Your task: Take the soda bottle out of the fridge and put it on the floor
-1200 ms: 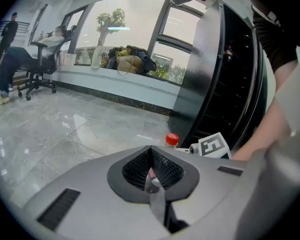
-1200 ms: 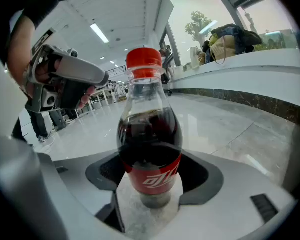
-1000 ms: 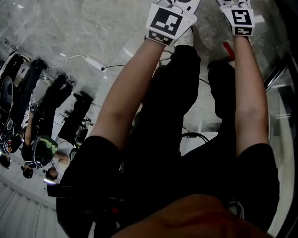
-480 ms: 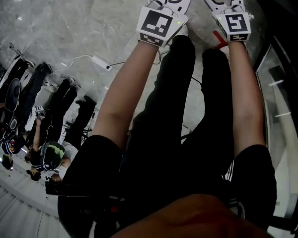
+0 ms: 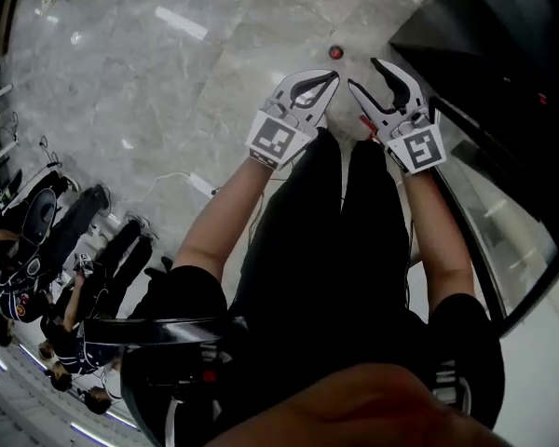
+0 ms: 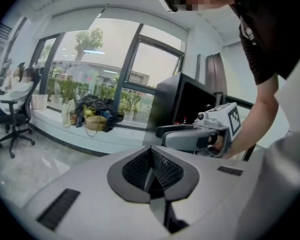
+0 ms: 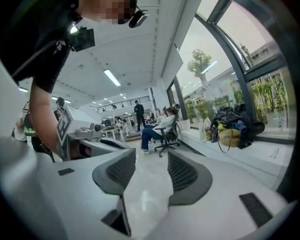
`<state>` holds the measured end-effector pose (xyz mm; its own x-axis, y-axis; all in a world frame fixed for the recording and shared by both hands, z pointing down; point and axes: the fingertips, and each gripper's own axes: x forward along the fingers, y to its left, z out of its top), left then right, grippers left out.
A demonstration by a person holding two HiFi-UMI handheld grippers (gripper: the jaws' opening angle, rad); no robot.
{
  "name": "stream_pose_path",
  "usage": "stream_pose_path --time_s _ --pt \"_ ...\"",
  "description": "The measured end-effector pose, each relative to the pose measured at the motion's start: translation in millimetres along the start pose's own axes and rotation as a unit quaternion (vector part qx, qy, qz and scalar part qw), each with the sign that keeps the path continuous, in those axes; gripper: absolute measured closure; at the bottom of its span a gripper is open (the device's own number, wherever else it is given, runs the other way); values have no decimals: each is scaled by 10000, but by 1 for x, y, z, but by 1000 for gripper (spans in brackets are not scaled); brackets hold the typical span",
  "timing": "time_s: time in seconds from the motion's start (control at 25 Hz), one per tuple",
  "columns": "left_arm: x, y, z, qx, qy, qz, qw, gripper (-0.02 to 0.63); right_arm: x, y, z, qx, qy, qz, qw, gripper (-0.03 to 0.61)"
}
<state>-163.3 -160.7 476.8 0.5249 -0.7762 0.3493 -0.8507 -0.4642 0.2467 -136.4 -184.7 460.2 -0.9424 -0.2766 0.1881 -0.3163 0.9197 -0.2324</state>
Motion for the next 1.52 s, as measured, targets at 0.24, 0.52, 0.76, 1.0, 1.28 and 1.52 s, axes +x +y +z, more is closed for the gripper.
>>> stream_pose_path --time_s 0.24,0.52,0.76,1.0,1.28,1.52 --pt "-56 -69 112 553 -322 -672 9957 618 -66 51 111 71 -115 -225 9997 568" --pt "-116 -123 192 583 -709 -1104 9896 618 -102 127 195 -117 -328 -155 9993 568" --pt "-138 -137 216 753 -855 -1189 9864 618 -109 144 233 -286 -541 -83 9981 568" --pt "-153 -137 222 750 -876 -1139 9868 618 -107 154 243 -370 -565 -49 9977 568" --pt "-151 -139 231 815 -951 -1129 9857 618 -104 159 250 -411 -661 80 9969 568" --pt "-148 -137 233 789 -988 -1133 9855 618 -102 158 247 -463 -567 90 9973 568"
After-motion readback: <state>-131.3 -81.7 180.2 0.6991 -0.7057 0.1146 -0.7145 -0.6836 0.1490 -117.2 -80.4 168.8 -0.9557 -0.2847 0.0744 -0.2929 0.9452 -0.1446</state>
